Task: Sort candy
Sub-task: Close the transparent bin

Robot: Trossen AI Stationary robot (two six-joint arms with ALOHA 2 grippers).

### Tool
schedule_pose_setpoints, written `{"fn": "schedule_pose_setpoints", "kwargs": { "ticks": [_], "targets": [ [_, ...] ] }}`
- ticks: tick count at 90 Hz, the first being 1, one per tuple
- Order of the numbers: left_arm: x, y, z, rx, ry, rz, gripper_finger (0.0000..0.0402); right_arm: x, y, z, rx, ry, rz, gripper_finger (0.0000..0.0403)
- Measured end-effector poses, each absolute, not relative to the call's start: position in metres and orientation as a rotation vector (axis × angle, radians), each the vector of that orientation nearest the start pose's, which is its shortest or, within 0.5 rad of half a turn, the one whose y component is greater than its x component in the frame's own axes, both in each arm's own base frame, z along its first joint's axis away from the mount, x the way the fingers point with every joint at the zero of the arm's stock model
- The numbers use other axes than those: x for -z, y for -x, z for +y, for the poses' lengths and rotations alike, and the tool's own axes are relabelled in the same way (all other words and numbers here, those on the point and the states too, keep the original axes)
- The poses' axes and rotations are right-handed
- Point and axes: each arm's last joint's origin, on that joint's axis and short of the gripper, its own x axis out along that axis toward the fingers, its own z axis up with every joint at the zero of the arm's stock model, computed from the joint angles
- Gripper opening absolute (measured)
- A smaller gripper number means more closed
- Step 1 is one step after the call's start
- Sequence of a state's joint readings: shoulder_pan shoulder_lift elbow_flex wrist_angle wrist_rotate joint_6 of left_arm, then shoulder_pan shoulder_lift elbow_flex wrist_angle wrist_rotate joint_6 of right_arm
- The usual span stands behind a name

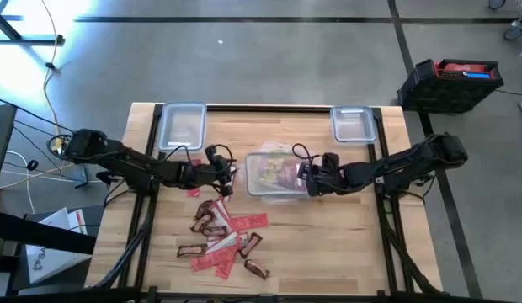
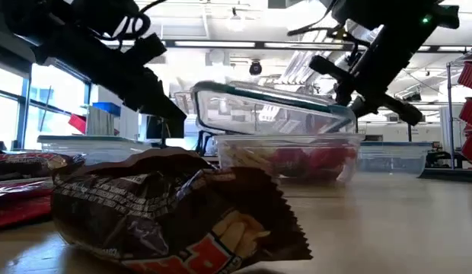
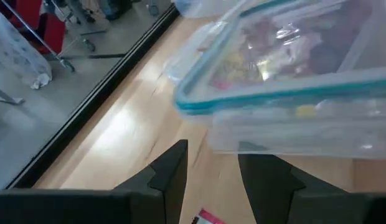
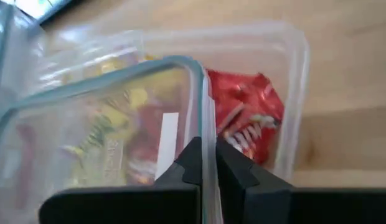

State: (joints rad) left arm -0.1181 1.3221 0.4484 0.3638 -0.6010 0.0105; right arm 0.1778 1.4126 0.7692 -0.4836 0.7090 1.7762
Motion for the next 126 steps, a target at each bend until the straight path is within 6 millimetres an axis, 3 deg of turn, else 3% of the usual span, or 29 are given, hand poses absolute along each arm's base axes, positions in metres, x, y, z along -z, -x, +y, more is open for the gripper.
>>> {"fn": "schedule_pose_setpoints", "kwargs": {
  "ticks": [32, 49, 73, 95, 111, 126],
  "targets": [
    [-0.174, -0.253, -0.004, -0.55, -0.087, 0.367, 0.0126, -0.19, -0.235, 0.041, 1.198, -1.037, 0.063, 0.0],
    [-0.182, -0.283, 0.011, -0.56, -0.047, 0.351, 0.0126, -0.188, -0.219, 0.049, 1.257, -1.028, -0.007, 0.0],
    [-0.157, -0.326, 0.037, -0.669, -0.121, 0.576, 0.0126, -0.182, -0.217, 0.051, 1.272, -0.977, 0.053, 0.0],
    [-0.161, -0.326, 0.053, -0.709, -0.117, 0.63, 0.0126, -0.181, -0.215, 0.054, 1.282, -1.001, 0.131, 0.0],
    [-0.157, -0.323, 0.057, -0.647, -0.094, 0.69, 0.0126, -0.178, -0.213, 0.056, 1.298, -1.015, 0.253, 0.0],
    [-0.153, -0.319, 0.061, -0.668, -0.085, 0.735, 0.0126, -0.179, -0.216, 0.053, 1.296, -1.023, 0.227, 0.0]
  ]
}}
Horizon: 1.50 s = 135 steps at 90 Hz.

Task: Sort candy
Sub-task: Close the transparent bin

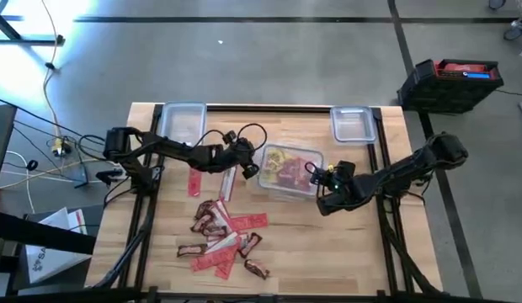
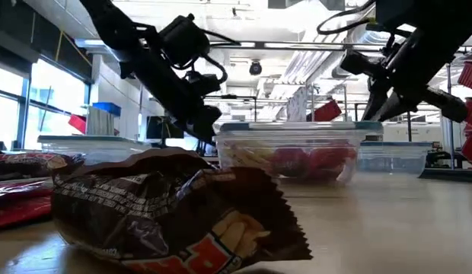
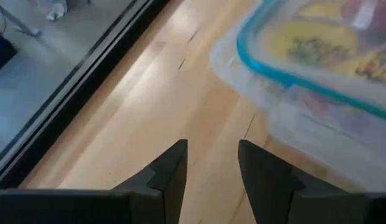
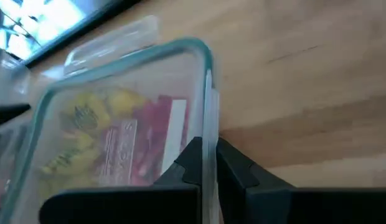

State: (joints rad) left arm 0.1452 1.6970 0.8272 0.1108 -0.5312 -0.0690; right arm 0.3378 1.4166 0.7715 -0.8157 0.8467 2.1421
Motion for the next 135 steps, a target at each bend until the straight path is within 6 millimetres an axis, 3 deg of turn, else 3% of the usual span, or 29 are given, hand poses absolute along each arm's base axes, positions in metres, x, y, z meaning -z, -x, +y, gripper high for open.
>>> {"fn": "schedule_pose_setpoints", "kwargs": {
  "ticks": [29, 50, 84, 118, 135],
  "targets": [
    [-0.156, -0.32, 0.062, -0.726, -0.021, 0.675, 0.0126, -0.178, -0.225, 0.038, 1.317, -1.056, 0.182, 0.0],
    [-0.163, -0.325, 0.066, -0.772, 0.008, 0.555, 0.0126, -0.171, -0.234, 0.039, 1.296, -1.084, 0.207, 0.0],
    [-0.16, -0.322, 0.069, -0.794, -0.02, 0.602, 0.0126, -0.172, -0.239, 0.048, 1.207, -1.059, 0.285, 0.0003],
    [-0.162, -0.324, 0.069, -0.783, -0.017, 0.578, 0.0126, -0.174, -0.241, 0.067, 1.061, -1.045, 0.399, 0.0097],
    [-0.163, -0.325, 0.068, -0.759, -0.01, 0.563, 0.0126, -0.176, -0.243, 0.075, 1.002, -1.063, 0.395, 0.0114]
  ]
}}
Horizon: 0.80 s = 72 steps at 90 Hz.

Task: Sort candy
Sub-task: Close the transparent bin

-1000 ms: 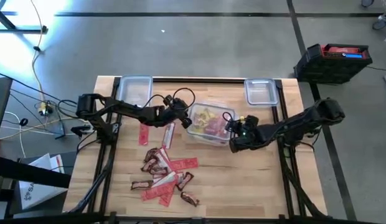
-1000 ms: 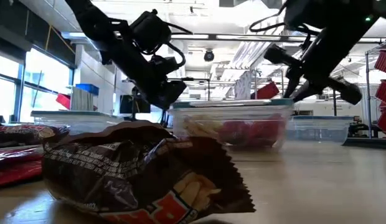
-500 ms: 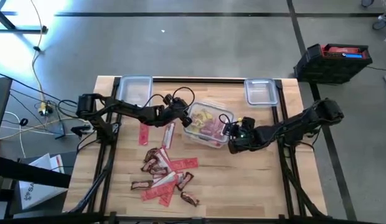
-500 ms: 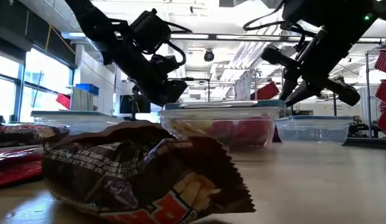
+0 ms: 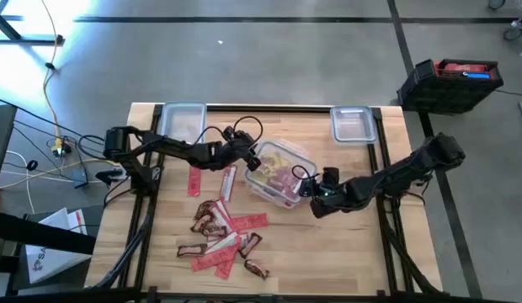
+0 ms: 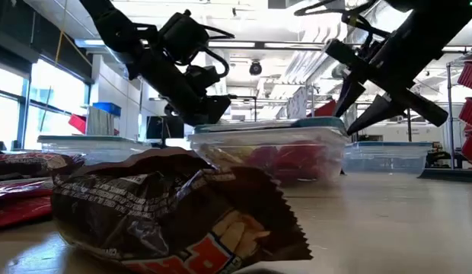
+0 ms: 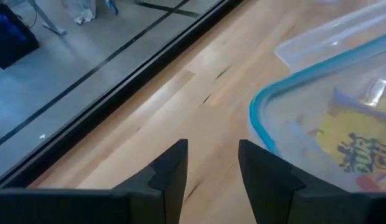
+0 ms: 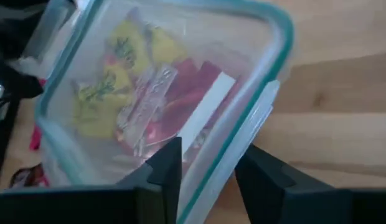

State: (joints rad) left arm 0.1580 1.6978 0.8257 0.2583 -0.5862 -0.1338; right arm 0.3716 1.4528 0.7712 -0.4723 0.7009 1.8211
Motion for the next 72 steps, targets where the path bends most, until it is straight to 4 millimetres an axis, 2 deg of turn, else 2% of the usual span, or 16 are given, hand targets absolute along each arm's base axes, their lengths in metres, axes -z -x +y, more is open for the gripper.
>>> {"fn": "schedule_pose_setpoints", "kwargs": {
  "ticks": [24, 51, 72],
  "targets": [
    [-0.163, -0.325, 0.067, -0.749, -0.032, 0.579, 0.0126, -0.177, -0.242, 0.085, 0.952, -1.099, 0.402, 0.0114],
    [-0.164, -0.325, 0.067, -0.756, -0.057, 0.579, 0.0126, -0.185, -0.251, 0.097, 0.818, -1.166, 0.348, 0.0114],
    [-0.164, -0.326, 0.069, -0.747, -0.067, 0.574, 0.0126, -0.187, -0.255, 0.101, 0.744, -1.227, 0.392, 0.0114]
  ]
}}
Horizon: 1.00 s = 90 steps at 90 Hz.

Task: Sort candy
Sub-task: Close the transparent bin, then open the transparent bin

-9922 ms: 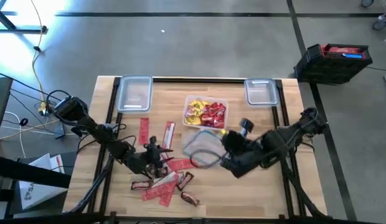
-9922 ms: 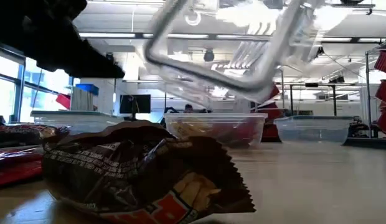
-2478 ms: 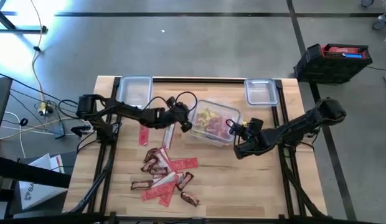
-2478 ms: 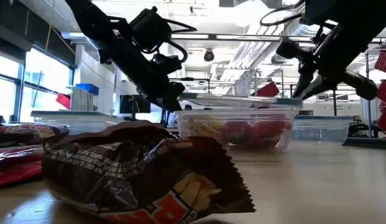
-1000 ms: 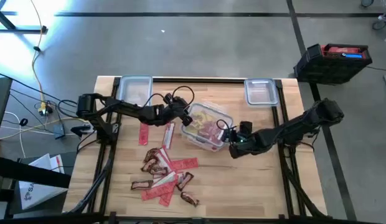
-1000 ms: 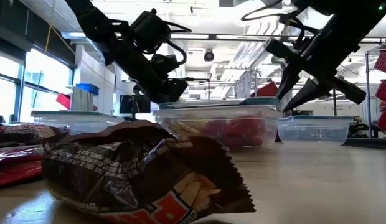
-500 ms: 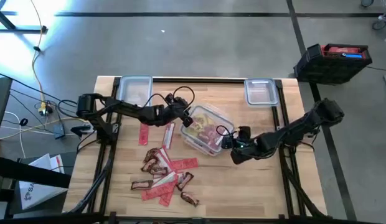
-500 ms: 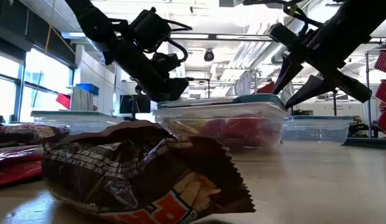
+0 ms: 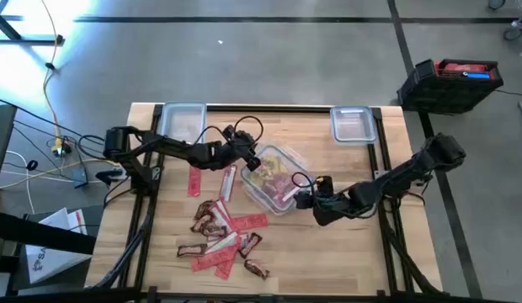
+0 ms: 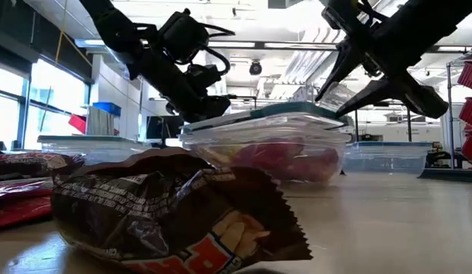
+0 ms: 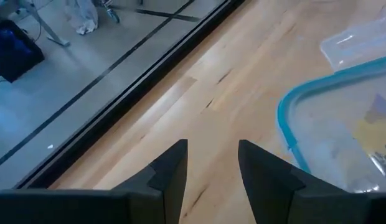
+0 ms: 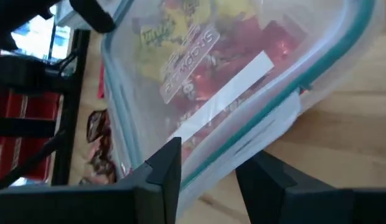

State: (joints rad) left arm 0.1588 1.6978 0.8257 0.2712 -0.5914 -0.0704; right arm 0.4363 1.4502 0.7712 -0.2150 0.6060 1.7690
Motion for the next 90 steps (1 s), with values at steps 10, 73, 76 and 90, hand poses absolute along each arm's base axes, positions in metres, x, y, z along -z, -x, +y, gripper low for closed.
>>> {"fn": "schedule_pose_setpoints", "kwargs": {
  "ticks": [10, 73, 76, 90],
  "targets": [
    [-0.168, -0.327, 0.071, -0.745, -0.088, 0.555, 0.0126, -0.189, -0.256, 0.105, 0.691, -1.198, 0.404, 0.0114],
    [-0.204, -0.262, 0.016, -0.766, -0.046, 0.702, 0.0126, -0.194, -0.242, 0.114, 0.598, -1.026, 0.548, 0.0185],
    [-0.203, -0.256, 0.009, -0.756, -0.037, 0.698, 0.0126, -0.198, -0.24, 0.115, 0.579, -1.018, 0.551, 0.0189],
    [-0.198, -0.228, -0.015, -0.706, 0.076, 0.678, 0.0126, -0.213, -0.221, 0.115, 0.542, -0.957, 0.595, 0.0205]
  ]
}}
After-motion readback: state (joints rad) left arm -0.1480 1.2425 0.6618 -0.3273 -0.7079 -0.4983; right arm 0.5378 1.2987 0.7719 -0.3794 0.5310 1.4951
